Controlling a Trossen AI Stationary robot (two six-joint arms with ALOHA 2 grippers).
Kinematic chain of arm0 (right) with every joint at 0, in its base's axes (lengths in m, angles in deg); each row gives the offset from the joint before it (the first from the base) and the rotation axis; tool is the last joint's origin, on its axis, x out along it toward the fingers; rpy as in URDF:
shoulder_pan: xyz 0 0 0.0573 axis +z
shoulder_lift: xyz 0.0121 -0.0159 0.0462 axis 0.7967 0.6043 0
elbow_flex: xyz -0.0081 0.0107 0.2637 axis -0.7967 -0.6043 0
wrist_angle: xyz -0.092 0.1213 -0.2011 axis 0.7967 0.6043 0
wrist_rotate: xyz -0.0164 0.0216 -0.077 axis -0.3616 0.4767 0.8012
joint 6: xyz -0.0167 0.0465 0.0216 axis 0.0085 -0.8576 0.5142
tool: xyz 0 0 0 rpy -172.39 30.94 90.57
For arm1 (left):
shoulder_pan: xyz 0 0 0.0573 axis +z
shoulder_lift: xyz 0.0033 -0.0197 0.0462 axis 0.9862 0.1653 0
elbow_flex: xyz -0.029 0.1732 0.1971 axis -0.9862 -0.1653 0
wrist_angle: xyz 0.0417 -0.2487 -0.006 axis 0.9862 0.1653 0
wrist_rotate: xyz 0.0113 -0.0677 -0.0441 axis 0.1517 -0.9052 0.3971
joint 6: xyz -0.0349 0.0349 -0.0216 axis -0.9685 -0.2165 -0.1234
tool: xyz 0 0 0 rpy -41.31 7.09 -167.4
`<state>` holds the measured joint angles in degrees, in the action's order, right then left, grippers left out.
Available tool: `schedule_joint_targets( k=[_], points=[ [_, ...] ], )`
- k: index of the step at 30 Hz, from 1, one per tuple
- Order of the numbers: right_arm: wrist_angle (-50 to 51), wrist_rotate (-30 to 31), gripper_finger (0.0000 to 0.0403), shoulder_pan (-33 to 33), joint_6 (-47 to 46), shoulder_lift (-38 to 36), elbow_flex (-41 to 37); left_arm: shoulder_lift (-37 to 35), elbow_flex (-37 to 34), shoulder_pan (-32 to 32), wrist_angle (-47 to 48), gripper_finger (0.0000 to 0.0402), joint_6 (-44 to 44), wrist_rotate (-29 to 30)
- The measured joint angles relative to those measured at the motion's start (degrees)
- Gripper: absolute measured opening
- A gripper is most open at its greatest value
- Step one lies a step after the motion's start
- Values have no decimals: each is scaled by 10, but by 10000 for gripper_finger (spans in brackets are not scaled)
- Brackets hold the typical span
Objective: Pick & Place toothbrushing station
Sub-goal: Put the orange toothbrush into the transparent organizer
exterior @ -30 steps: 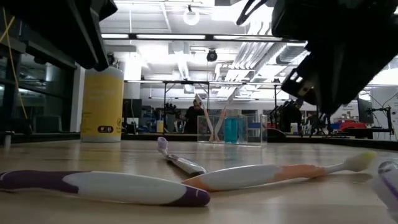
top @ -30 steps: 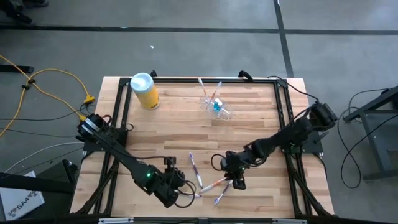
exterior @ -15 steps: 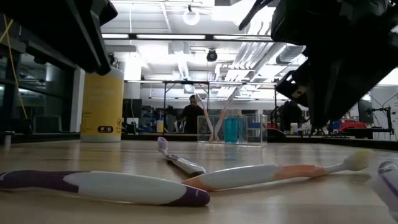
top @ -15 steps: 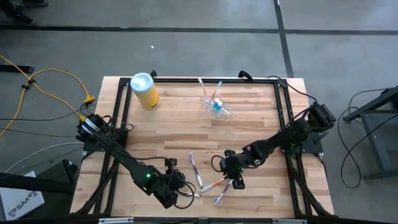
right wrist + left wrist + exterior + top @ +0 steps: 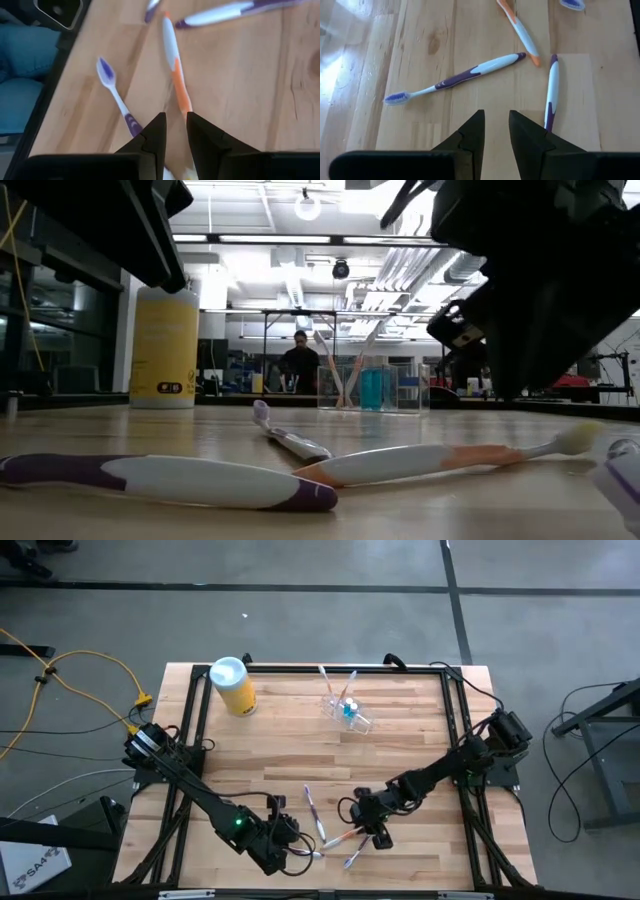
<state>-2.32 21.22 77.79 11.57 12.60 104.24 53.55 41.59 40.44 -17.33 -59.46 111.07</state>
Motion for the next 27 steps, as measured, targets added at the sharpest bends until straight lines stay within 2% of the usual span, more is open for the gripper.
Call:
schedule_joint_targets(
  k=[5,14,20,27],
  points=[
    [-19,-1,68,0,21,0,0,0,0,0,0,81,0,-2],
    [-69,-42,68,-3,23,1,0,0,0,0,-1,81,0,-2],
    [-122,-26,68,-4,36,1,0,0,0,0,-7,81,-2,-10],
    [-128,2,68,6,37,-2,0,0,0,-3,-14,81,-2,-10]
  ],
)
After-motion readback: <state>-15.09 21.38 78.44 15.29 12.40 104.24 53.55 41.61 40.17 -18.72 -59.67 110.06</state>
